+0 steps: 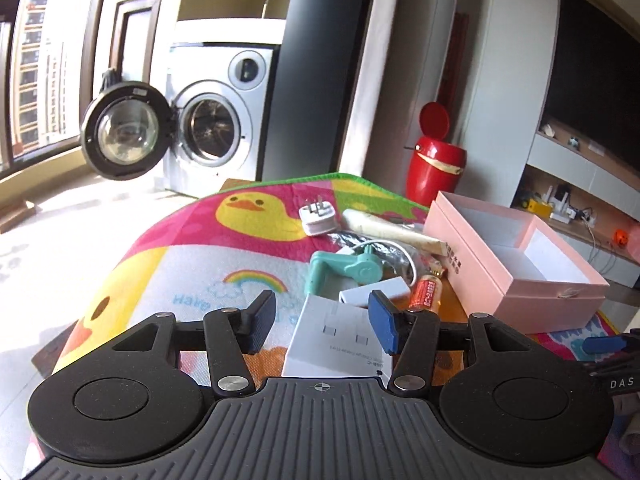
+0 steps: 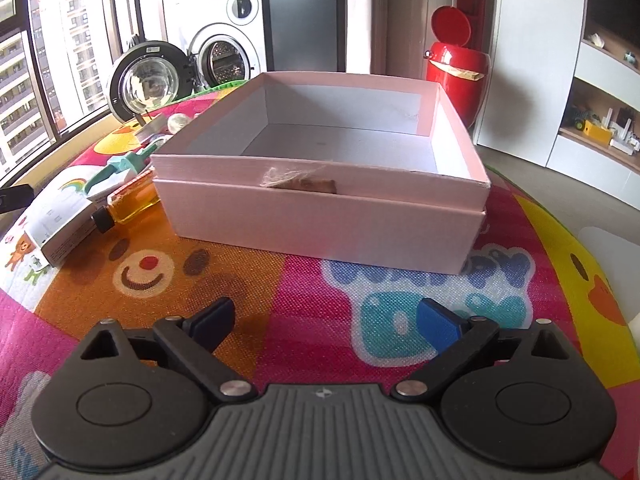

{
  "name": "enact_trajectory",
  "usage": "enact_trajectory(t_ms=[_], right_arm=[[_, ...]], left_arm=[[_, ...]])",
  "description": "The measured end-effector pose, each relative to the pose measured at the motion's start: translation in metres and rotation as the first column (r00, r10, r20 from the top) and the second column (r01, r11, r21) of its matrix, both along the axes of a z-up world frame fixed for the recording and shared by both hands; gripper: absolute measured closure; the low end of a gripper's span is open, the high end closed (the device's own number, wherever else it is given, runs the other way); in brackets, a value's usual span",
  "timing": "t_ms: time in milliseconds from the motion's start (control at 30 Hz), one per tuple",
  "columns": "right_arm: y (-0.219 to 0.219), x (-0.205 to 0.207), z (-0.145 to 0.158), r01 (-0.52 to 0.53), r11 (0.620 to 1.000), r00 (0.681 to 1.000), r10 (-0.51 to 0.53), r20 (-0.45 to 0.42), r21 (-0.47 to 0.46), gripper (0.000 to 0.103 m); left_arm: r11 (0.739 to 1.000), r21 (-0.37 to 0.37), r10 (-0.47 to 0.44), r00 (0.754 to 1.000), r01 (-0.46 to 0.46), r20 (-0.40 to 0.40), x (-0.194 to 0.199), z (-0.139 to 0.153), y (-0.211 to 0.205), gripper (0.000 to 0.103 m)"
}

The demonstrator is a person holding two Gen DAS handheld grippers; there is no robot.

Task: Organize rigid objects
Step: 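Reach the right gripper to the amber oil bottle and grasp it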

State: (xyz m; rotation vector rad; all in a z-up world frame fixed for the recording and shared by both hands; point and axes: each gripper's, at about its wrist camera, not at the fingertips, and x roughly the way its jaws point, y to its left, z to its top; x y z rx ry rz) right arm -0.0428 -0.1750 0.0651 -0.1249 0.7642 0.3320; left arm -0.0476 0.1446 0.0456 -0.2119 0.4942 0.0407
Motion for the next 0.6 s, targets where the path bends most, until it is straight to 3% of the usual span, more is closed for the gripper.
enact_trajectory(t_ms=[67,200,267,367,467,600], right_arm=[[0.013,-0.009,0.008,-0.053,0.998,0.998,0.052,0.040,0.021,0.014],[0.046,-0.018,0.025,-0.134,0.991,0.985,0.132,0.112,0.007,0.039],[0.060,-0.015,0.031,-0.154,0.987,0.983,0.149,0.111,0.037,0.051],[0.089,-0.002,0.030,-0.162,0.980,0.986,0.157,0.054,0.112,0.052],[0.113,0.017,0.025,-0.122,0.975,0.990,0.133,-0.049,0.186,0.052],[0.141,0.039,0.014,-0.064,0.979,0.987,0.091,-0.133,0.196,0.051]], left_arm=[[0.998,-0.027,-0.050,0.999,0.049,-0.015,0.005,0.000,0.004,0.047],[0.996,0.033,-0.079,0.995,0.081,-0.053,0.012,-0.005,-0.001,0.047],[0.997,0.025,-0.073,0.996,0.074,-0.048,0.011,-0.006,0.002,0.047],[1.000,0.013,-0.024,0.997,0.025,-0.068,0.005,-0.011,0.010,0.047],[0.999,0.011,-0.041,0.994,0.042,-0.102,0.003,-0.018,0.014,0.047],[0.997,0.044,-0.061,0.994,0.065,-0.088,-0.007,-0.023,0.014,0.047]])
